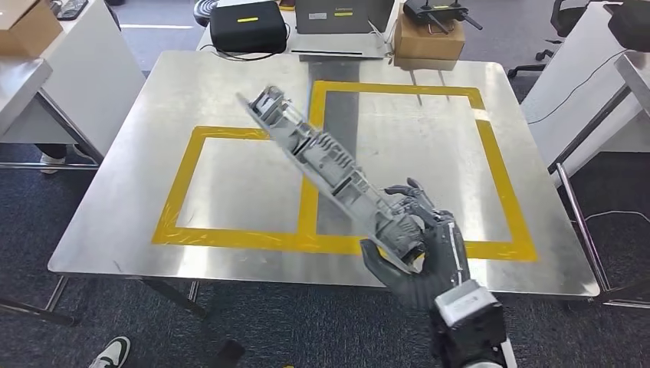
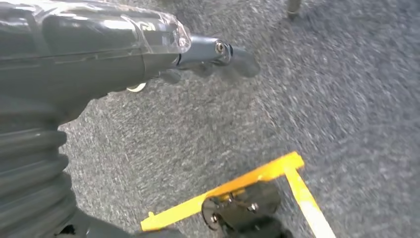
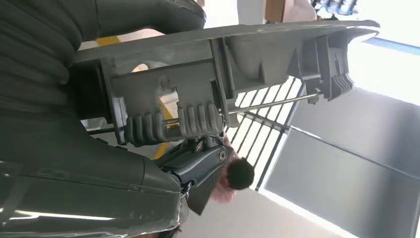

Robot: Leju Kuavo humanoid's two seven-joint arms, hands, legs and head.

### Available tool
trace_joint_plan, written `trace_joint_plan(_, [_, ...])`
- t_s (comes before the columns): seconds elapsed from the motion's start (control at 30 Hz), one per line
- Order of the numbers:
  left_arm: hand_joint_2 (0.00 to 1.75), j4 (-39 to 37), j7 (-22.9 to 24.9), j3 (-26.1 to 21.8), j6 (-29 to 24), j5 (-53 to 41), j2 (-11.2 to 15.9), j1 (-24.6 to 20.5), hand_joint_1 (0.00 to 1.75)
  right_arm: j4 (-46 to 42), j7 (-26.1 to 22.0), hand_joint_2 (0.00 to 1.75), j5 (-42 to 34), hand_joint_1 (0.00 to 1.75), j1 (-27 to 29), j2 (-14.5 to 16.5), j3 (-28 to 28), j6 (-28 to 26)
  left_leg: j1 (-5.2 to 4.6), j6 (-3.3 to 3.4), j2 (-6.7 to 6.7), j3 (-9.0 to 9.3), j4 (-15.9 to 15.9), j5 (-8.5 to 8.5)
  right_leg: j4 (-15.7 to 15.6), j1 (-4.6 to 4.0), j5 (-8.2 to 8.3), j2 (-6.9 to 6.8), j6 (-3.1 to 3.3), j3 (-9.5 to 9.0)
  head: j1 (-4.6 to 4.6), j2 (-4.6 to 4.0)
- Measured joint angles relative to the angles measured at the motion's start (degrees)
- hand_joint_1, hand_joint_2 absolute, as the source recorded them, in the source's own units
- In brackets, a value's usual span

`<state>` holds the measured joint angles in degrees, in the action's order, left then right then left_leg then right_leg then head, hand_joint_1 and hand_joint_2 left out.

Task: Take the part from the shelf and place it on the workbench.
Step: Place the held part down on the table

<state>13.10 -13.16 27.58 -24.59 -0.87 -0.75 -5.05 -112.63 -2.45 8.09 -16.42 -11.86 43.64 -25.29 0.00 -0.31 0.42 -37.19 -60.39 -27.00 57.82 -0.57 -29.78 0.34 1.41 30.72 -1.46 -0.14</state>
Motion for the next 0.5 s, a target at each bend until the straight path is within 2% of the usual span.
trace_joint_plan(0.07, [1.75, 0.02, 0.22, 0.34, 0.02, -0.01, -0.15, -0.39, 0.00, 3.66, 0.17, 1.75, 0.67, 1.75, -1.19, 2.45, 2.59, 0.03, 0.11, -0.69, -0.05, -1.40, -3.24, -2.73, -0.76, 0.38, 0.82, -0.22, 0.26, 0.12, 0.34, 0.00])
trace_joint_plan(0.13, [1.75, 0.03, 0.43, 0.70, 0.15, -0.09, -0.25, -0.52, 0.00, 6.38, 0.62, 1.75, 1.48, 1.75, -2.12, 4.10, 4.51, 0.26, 0.36, -1.36, -0.35, -3.98, -9.61, -6.42, -0.78, 0.40, 1.06, -0.67, 0.42, 0.45, 0.80, 0.01])
trace_joint_plan(0.17, [1.75, 0.02, 0.63, 0.96, 0.33, -0.25, -0.26, -0.51, 0.00, 7.77, 1.17, 1.75, 2.40, 1.75, -2.85, 4.76, 5.45, 0.47, 0.51, -1.65, -0.44, -4.90, -12.13, -7.39, -0.71, 0.41, 1.11, -0.92, 0.36, 0.61, 0.96, 0.01])
trace_joint_plan(0.2, [1.75, 0.02, 0.92, 1.28, 0.58, -0.52, -0.28, -0.52, 0.00, 9.55, 1.84, 1.75, 3.51, 1.75, -3.93, 5.52, 6.45, 0.64, 0.64, -1.91, -0.47, -4.98, -12.91, -7.26, -0.59, 0.45, 1.15, -1.11, 0.30, 0.77, 1.01, 0.01])
trace_joint_plan(0.23, [1.75, 0.05, 1.27, 1.63, 0.89, -0.87, -0.30, -0.59, 0.00, 11.90, 2.41, 1.75, 4.47, 1.75, -5.34, 6.56, 7.52, 0.68, 0.79, -2.15, -0.42, -4.05, -11.70, -6.13, -0.42, 0.51, 1.18, -1.23, 0.22, 0.93, 1.06, 0.01])
trace_joint_plan(0.3, [1.75, 0.23, 2.11, 2.45, 1.65, -1.66, -0.39, -1.10, 0.00, 18.68, 2.66, 1.75, 4.87, 1.75, -8.97, 9.66, 9.48, 0.40, 1.13, -2.57, -0.04, -0.14, -5.17, -3.00, 0.13, 0.60, 1.06, -1.33, -0.10, 1.27, 1.17, 0.01])
trace_joint_plan(0.37, [1.75, 0.46, 2.99, 3.47, 2.59, -2.49, -0.76, -2.04, 0.00, 27.72, 2.15, 1.75, 3.46, 1.75, -13.57, 13.73, 10.77, 0.21, 1.18, -2.09, 0.31, 2.35, -0.33, -1.68, 0.85, 0.44, 0.92, -1.26, -0.73, 1.80, 1.34, 0.01])
trace_joint_plan(0.4, [1.75, 0.58, 3.45, 4.04, 3.09, -2.91, -1.08, -2.50, 0.00, 32.70, 2.04, 1.75, 2.77, 1.75, -16.07, 15.71, 11.23, 0.21, 1.09, -1.67, 0.37, 2.51, 0.35, -1.84, 1.06, 0.34, 0.75, -1.22, -0.68, 2.03, 1.33, 0.01])
trace_joint_plan(0.43, [1.75, 0.69, 3.86, 4.61, 3.52, -3.23, -1.39, -2.84, 0.00, 37.66, 2.25, 1.75, 2.44, 1.75, -18.53, 17.45, 11.61, 0.28, 1.04, -1.21, 0.35, 2.46, 0.56, -1.64, 1.20, 0.28, 0.72, -1.20, -0.26, 2.18, 1.28, 0.01])
trace_joint_plan(0.5, [1.75, 0.83, 4.45, 5.69, 4.13, -3.55, -1.91, -3.16, 0.00, 47.01, 3.70, 1.75, 2.93, 1.75, -22.75, 19.91, 12.25, 1.15, 0.98, -0.92, 0.31, 2.48, 0.65, -1.55, 1.12, 0.26, 0.75, -1.25, 0.92, 2.15, 1.08, 0.01])
